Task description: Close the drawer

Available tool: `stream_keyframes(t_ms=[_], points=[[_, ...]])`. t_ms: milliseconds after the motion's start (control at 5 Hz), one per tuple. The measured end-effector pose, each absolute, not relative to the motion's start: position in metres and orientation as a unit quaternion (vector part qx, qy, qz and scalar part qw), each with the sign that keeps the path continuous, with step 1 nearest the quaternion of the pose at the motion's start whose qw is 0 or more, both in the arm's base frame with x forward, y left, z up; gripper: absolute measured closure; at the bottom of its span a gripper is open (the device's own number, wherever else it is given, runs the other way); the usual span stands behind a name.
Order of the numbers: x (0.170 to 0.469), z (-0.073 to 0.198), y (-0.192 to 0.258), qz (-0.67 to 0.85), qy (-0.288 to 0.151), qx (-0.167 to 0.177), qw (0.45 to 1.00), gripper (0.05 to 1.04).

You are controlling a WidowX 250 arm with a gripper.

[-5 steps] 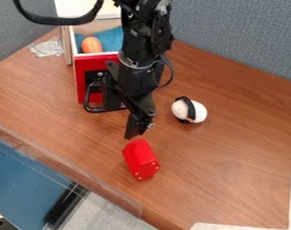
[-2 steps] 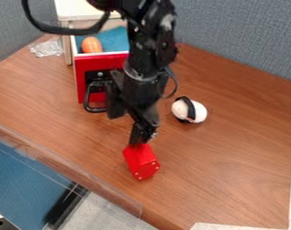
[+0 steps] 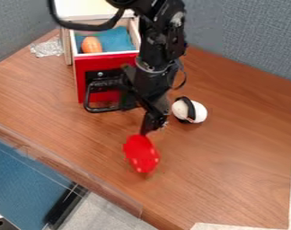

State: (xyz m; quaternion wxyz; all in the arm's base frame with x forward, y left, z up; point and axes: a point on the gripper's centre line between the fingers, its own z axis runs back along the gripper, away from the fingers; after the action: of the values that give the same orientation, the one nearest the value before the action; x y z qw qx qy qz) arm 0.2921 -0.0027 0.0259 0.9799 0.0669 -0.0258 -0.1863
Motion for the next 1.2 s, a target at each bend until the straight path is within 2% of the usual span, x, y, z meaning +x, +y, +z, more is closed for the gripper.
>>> stream_keyframes(t_ms=[400, 800, 1200], points=[[0.311, 0.024, 0.034, -0.145, -0.012, 0.064, 0.987, 0.085], [0.326, 0.039, 0.059, -0.125, -0.024, 0.064, 0.99, 0.085], [0.35, 0.039, 0.08, -0.105, -0.027, 0.074, 0.991, 0.085]])
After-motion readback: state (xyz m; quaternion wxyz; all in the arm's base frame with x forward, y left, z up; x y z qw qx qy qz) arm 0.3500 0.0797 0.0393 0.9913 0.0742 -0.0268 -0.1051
